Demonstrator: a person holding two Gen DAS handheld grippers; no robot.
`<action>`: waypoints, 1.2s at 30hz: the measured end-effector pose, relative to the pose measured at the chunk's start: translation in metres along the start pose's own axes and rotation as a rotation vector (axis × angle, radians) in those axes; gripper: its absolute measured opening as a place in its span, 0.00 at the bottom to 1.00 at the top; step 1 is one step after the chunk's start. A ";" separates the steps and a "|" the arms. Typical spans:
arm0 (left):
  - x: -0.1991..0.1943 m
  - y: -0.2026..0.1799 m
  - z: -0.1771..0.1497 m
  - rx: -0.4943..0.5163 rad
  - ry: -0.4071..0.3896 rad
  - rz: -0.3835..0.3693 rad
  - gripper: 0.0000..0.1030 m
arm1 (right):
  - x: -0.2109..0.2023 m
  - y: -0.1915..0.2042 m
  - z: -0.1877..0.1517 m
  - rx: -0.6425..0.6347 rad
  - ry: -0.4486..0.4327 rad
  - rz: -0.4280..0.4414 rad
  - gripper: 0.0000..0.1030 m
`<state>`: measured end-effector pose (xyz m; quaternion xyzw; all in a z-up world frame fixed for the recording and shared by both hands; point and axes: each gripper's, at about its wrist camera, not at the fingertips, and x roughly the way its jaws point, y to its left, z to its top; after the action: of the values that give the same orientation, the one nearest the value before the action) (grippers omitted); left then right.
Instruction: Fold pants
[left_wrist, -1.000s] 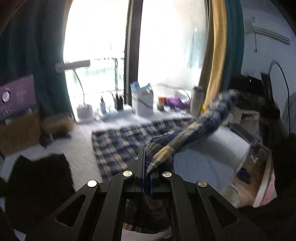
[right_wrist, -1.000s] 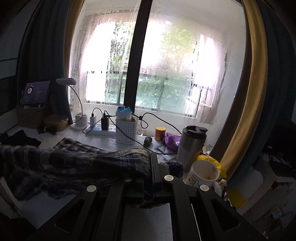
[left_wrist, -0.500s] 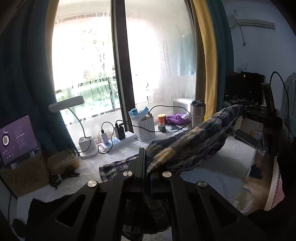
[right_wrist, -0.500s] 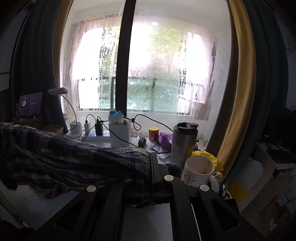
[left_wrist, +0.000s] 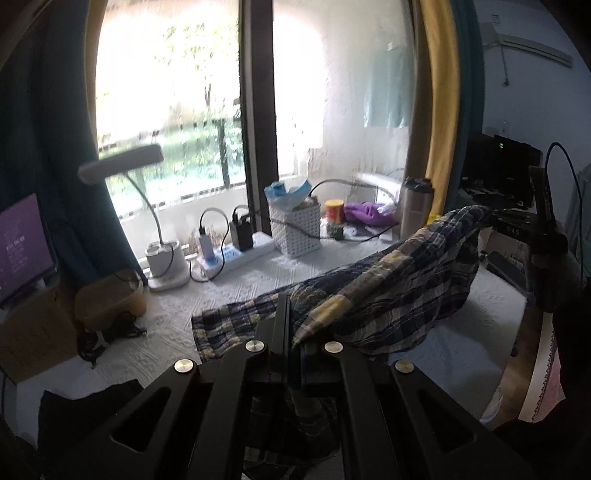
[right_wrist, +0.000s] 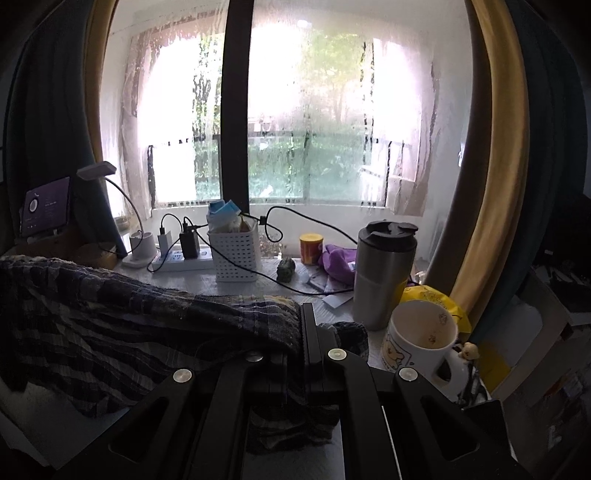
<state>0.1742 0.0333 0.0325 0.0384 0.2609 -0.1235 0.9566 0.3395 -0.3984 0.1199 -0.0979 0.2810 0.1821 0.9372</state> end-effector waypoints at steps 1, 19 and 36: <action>0.004 0.002 0.000 -0.004 0.007 0.002 0.02 | 0.006 0.000 0.000 0.000 0.008 0.004 0.05; 0.104 0.054 -0.003 -0.126 0.147 -0.005 0.07 | 0.124 0.003 0.000 0.025 0.150 0.022 0.05; 0.177 0.138 -0.015 -0.298 0.215 0.131 0.27 | 0.216 0.007 -0.014 0.044 0.283 -0.016 0.05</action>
<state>0.3492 0.1303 -0.0694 -0.0739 0.3739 -0.0160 0.9244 0.4975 -0.3341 -0.0135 -0.1041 0.4134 0.1531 0.8916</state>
